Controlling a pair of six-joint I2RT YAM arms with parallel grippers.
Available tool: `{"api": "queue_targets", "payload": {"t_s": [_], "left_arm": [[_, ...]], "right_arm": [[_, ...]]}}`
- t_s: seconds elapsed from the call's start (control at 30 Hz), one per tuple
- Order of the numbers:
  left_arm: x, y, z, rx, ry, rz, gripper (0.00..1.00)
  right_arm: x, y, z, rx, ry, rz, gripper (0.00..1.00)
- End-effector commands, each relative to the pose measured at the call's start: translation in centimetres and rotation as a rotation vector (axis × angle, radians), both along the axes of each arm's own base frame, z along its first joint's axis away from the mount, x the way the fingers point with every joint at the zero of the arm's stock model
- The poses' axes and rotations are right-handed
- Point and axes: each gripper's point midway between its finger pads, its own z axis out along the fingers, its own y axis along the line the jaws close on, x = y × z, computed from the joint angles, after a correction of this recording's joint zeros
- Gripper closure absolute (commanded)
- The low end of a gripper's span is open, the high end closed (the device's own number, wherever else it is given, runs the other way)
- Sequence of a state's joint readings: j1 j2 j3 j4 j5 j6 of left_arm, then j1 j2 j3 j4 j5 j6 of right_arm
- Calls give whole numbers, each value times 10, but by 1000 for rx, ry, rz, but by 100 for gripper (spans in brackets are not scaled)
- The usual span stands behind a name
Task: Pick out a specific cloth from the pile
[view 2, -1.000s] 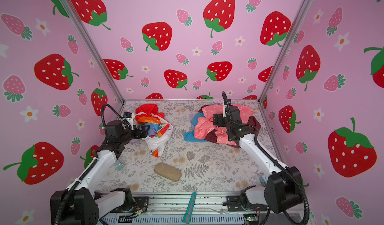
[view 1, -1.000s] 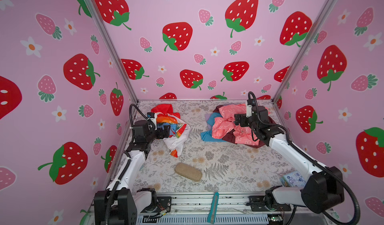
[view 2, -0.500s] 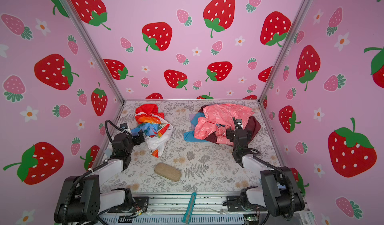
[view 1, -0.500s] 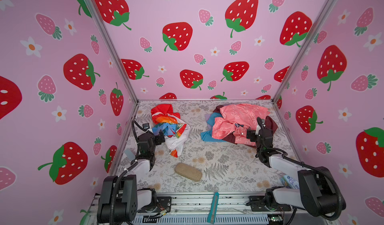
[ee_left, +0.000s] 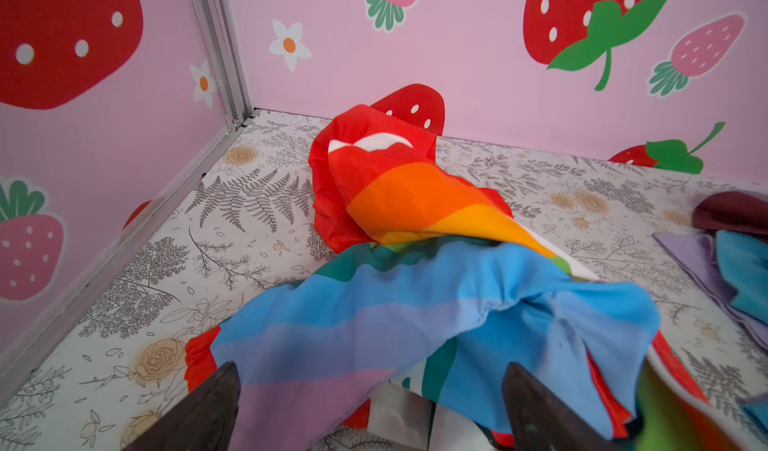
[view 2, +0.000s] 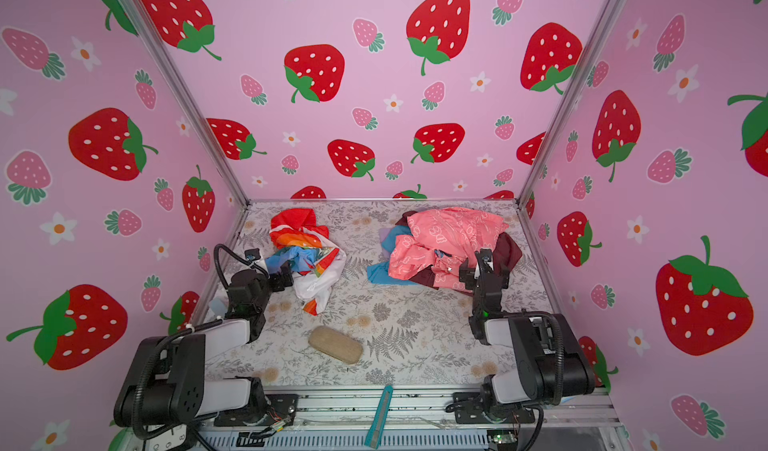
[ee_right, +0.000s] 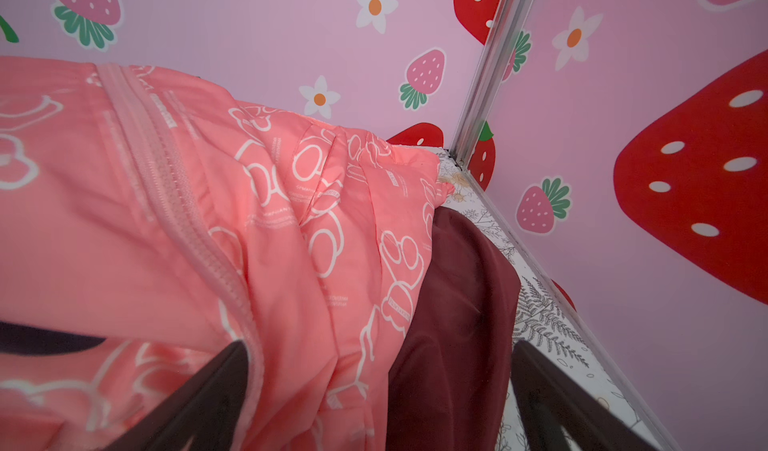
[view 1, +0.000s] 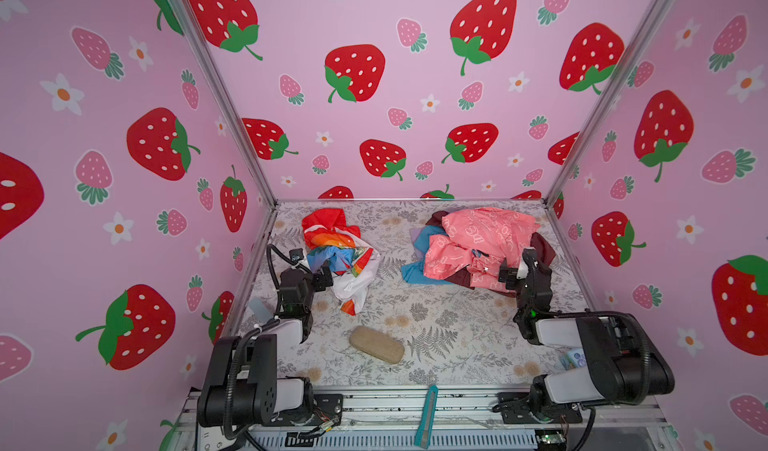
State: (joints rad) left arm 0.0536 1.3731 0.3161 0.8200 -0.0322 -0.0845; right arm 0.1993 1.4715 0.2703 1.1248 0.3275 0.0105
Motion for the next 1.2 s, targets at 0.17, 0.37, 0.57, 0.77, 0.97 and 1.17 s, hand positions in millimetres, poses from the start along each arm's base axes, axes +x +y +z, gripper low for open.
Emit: {"api": "queue_targets", "payload": {"t_s": [0.17,0.37,0.57,0.77,0.97,1.17], "left_arm": [[10,-12,-9,9,-69,-72,1],[29,-17,-19,1,57,-107,1],[33,-17,-22,10,96,-106,1],[32,-18,-22,11,91,-107,1],[32,-18,-22,12,91,-105,1],[32,-17,-22,13,91,-104,1]], "right_arm": [[0,1,-3,-5,-59,43,0],[7,-4,-7,18,-29,36,0],[8,-3,-8,26,-24,49,0],[7,-3,-8,26,-24,49,0],[7,-4,-8,25,-25,47,0],[8,-4,-8,25,-24,46,0]]}}
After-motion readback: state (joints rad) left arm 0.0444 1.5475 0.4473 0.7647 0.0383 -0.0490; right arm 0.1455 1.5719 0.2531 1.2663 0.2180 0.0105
